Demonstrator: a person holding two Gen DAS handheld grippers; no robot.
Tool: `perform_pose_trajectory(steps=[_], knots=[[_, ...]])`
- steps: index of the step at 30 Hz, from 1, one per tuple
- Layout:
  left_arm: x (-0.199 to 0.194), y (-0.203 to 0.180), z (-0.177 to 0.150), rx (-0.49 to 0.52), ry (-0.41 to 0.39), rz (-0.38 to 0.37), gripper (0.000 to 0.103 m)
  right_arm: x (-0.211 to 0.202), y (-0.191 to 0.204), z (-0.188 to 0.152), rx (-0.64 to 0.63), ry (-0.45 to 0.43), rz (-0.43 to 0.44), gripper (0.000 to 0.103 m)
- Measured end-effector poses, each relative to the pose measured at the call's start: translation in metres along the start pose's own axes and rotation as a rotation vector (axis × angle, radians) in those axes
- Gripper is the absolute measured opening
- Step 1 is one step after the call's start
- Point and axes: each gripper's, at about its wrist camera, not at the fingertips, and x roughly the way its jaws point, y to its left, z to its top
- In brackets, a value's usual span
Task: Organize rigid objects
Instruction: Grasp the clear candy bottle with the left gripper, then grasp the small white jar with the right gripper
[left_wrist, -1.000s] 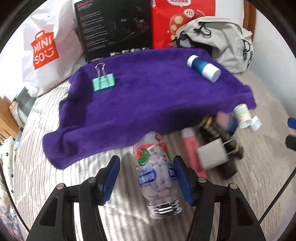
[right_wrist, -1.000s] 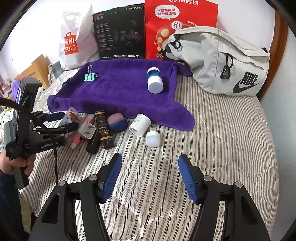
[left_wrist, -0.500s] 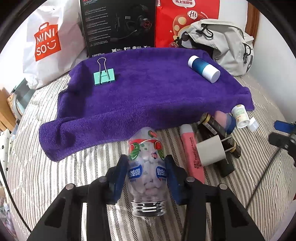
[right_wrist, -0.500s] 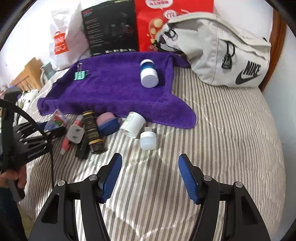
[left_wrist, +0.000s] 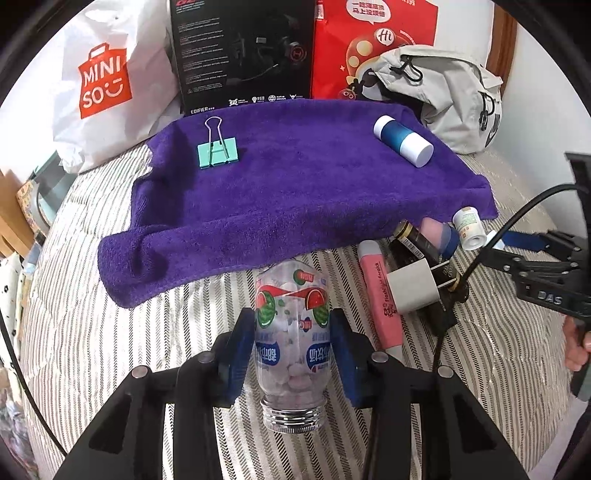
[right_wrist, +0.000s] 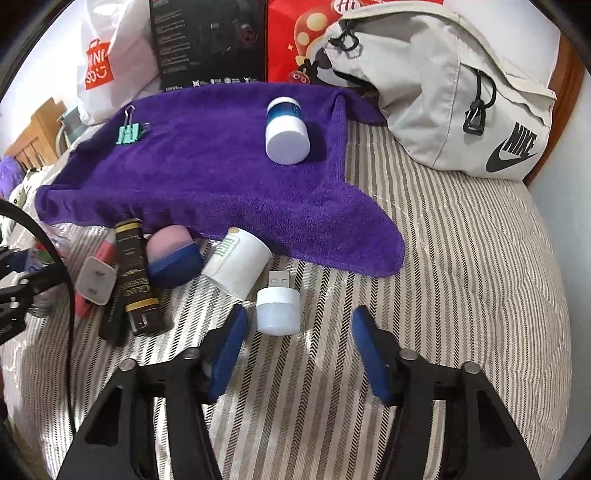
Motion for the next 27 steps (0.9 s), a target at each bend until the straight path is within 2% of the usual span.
perform_pose_trajectory(steps=[3, 5, 7, 10, 27], knots=[[-0.001, 0.004, -0.001, -0.015, 0.004, -0.008, 0.039, 0.001, -0.005, 0.0, 0.025, -0.015, 0.023, 0.052], [-0.001, 0.005, -0.001, -0.015, 0.006, 0.0, 0.039, 0.001, -0.005, 0.001, 0.022, -0.023, 0.023, 0.046], [-0.002, 0.006, -0.001, -0.019, 0.002, 0.004, 0.039, 0.001, -0.005, 0.002, 0.023, -0.028, 0.034, 0.032], [-0.003, 0.008, -0.001, -0.028, 0.0, 0.007, 0.039, 0.0, -0.007, 0.001, 0.018, -0.024, 0.043, 0.024], [-0.009, 0.012, 0.001, -0.039, -0.007, 0.012, 0.039, -0.019, -0.019, -0.006, 0.03, -0.022, 0.094, 0.024]])
